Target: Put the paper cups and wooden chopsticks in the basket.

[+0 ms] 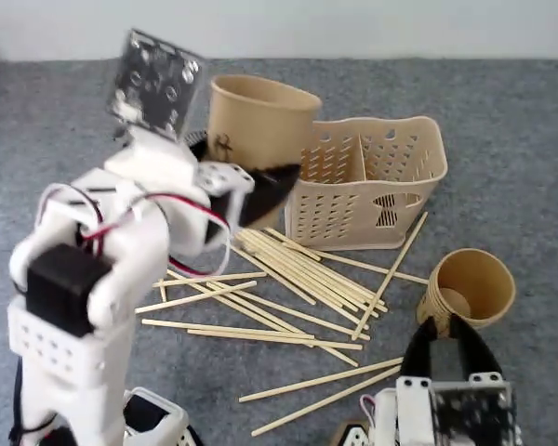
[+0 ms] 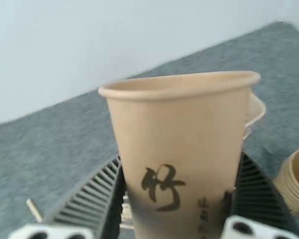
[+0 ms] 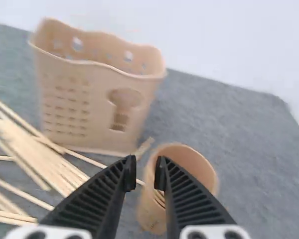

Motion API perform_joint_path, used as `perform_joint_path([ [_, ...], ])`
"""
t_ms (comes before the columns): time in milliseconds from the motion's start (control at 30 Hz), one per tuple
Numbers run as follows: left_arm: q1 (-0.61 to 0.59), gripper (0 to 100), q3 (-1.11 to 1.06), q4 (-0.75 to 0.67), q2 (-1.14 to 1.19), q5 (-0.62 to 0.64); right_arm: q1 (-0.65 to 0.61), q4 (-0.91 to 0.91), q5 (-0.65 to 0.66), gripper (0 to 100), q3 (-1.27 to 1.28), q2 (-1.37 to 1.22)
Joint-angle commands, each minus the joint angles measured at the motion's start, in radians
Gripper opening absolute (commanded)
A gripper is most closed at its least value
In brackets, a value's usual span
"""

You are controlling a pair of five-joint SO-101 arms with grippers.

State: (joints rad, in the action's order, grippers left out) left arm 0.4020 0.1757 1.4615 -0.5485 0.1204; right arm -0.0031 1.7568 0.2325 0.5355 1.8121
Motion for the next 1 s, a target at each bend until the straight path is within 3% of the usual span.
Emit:
perform_joint_path([
  [0, 0.075, 31, -0.131, -0.143, -0.110, 0.012, -0.257, 0.041, -0.092, 7.9, -0.066, 0.004],
  [167, 0.173, 31, -0.378, -0.336, -0.226, 0.014, -0.478, 0.041, -0.150, 7.9, -0.077, 0.004],
  [433, 0.295, 31, -0.731, -0.749, -0.345, 0.207, -0.495, 0.041, -0.160, 7.9, -0.137, 0.005],
  [600, 0.336, 30, -0.894, -0.988, -0.345, 0.222, -0.496, 0.041, -0.163, 7.9, -0.290, 0.005],
  [733, 0.382, 26, -0.951, -1.106, -0.344, 0.224, -0.503, 0.041, -0.218, 8.3, -0.351, 0.005],
  [967, 0.460, 23, -1.003, -1.218, -0.342, 0.224, -0.696, 0.030, -0.278, 8.3, -0.494, 0.002],
])
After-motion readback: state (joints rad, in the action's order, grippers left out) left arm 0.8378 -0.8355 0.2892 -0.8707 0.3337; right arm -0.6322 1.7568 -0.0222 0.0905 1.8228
